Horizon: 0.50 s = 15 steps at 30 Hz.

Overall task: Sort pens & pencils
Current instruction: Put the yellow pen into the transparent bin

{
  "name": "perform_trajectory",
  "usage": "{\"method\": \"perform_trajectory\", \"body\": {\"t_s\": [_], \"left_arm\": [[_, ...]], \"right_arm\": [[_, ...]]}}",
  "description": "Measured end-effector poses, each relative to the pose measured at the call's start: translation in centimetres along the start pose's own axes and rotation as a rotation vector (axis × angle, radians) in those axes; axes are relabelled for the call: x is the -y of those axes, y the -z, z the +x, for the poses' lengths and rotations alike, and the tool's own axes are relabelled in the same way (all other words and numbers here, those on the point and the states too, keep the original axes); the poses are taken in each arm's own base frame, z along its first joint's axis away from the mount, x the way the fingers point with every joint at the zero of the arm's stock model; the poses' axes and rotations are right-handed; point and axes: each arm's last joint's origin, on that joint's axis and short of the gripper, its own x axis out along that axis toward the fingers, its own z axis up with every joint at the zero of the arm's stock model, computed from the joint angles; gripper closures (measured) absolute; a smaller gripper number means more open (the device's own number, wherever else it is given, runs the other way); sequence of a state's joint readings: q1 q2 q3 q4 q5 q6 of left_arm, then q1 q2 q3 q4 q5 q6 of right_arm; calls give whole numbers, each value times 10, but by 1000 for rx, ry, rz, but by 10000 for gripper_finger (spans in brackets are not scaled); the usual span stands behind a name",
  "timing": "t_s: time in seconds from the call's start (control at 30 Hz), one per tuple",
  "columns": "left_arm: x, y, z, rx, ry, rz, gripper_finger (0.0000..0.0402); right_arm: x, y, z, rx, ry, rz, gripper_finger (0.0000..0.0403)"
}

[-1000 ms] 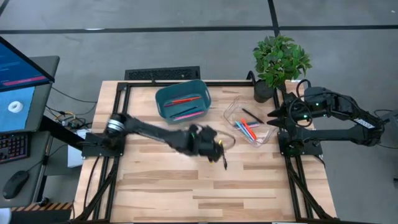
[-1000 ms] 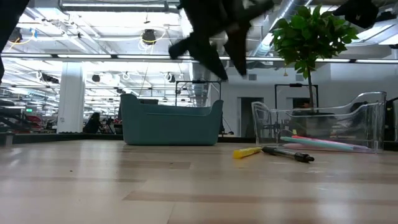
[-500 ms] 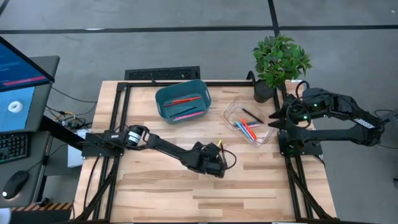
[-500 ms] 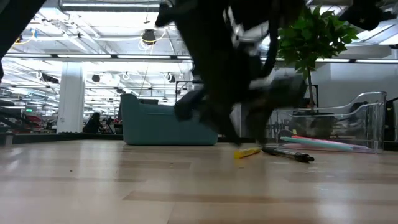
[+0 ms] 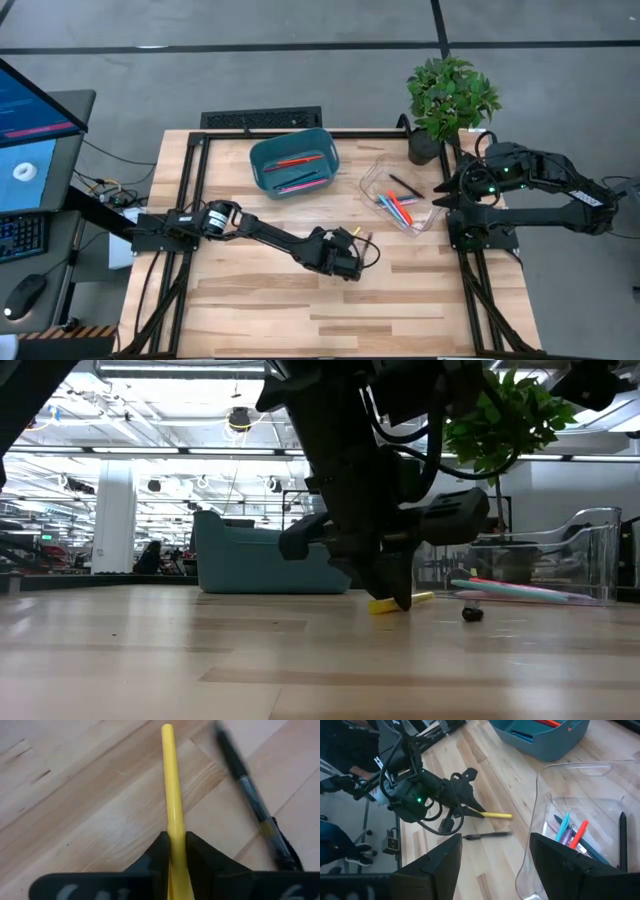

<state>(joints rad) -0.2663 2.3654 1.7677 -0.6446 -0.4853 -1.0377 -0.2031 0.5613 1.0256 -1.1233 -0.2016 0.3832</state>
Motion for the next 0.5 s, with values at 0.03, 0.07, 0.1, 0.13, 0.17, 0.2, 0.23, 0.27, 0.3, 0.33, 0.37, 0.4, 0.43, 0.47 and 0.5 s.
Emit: {"method": "perform_trajectory", "body": {"t_s": [0.03, 0.07, 0.1, 0.13, 0.17, 0.2, 0.23, 0.27, 0.3, 0.33, 0.37, 0.4, 0.43, 0.47, 0.5], "left_arm": [[0, 1, 0, -2, -3, -2, 371], [-1, 0, 0, -4, -4, -13, 371], [-1, -2, -1, -11, 2, -25, 371], [-1, -2, -2, -20, 8, -40, 370], [-1, -5, -5, -19, 16, -54, 369], [-1, -7, -9, -14, 20, -61, 367], [0, -9, -11, -12, 24, -64, 367], [-1, -11, -16, -14, 29, -68, 369], [-1, -13, -21, -20, 31, -68, 372], [-1, -16, -28, -13, 33, -70, 375], [0, -21, -36, 14, 46, -86, 378], [0, -29, -48, 48, 65, -106, 378], [0, -37, -63, 87, 81, -124, 378], [-1, -46, -80, 141, 96, -143, 378], [-1, -56, -95, 200, 115, -173, 376]], "right_arm": [[0, 0, 0, 0, 0, 0, 149], [0, 0, 0, 0, 0, 0, 148], [0, 0, 0, 0, 0, -1, 148], [0, 0, 0, 0, 0, -1, 149], [0, 0, 0, 1, 0, -1, 149], [0, 0, 0, 1, 0, -1, 149], [0, 0, 0, 2, 0, -2, 149], [0, 0, 0, 5, -2, -2, 149], [0, -1, 0, 10, -4, -3, 149], [-1, -2, 0, 17, -6, -4, 149], [-1, -2, 0, 24, -9, -6, 149], [-1, -3, 0, 34, -13, -9, 149], [-2, -5, 0, 50, -20, -12, 149], [-3, -7, 0, 67, -27, -15, 149], [-3, -8, 0, 84, -34, -18, 149]]}}
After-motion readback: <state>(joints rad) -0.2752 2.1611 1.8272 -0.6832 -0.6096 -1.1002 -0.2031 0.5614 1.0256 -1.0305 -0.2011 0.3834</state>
